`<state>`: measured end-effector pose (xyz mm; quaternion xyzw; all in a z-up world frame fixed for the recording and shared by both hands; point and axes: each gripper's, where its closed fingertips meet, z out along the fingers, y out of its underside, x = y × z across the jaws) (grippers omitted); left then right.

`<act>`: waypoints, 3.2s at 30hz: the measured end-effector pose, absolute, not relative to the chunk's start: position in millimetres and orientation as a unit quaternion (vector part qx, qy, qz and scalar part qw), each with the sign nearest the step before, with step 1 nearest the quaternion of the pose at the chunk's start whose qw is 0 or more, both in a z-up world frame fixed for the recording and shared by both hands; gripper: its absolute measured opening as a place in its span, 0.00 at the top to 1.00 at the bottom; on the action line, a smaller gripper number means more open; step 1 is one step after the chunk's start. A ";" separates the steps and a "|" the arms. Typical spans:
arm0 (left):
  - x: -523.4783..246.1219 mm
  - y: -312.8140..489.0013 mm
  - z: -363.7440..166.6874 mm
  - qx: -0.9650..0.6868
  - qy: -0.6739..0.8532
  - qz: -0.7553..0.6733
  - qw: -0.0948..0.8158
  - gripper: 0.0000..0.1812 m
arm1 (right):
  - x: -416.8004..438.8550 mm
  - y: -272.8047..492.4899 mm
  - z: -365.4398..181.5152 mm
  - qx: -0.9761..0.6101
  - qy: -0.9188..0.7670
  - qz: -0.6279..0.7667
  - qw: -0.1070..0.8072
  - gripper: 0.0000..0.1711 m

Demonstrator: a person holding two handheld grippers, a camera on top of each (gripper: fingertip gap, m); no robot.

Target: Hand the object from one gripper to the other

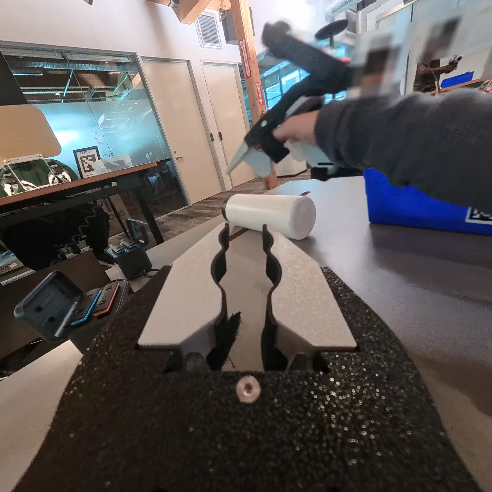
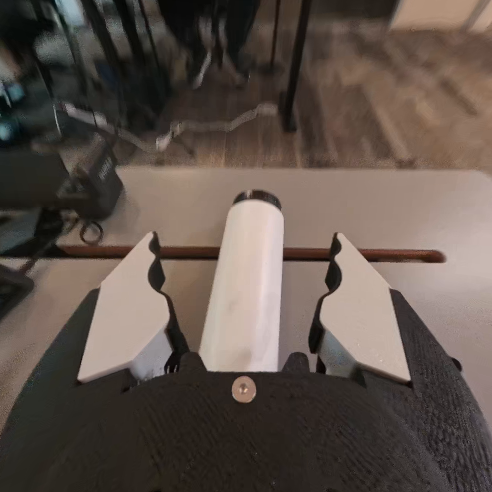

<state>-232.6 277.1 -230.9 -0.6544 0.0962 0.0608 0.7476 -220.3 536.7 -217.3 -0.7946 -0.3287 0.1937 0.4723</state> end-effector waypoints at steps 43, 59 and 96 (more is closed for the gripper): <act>-113.6 200.2 -151.6 -0.539 0.314 -0.293 0.725 0.41 | -160.8 178.7 -218.5 -0.369 -0.632 0.534 0.423 0.43; -154.3 191.7 -107.5 -0.509 0.240 -0.277 0.779 0.52 | -159.7 201.8 -191.0 -0.390 -0.543 0.556 0.494 0.28; -180.6 176.9 -90.9 -0.617 0.130 -0.406 0.661 0.13 | -150.5 246.3 -69.8 0.105 -0.578 -0.351 0.729 0.51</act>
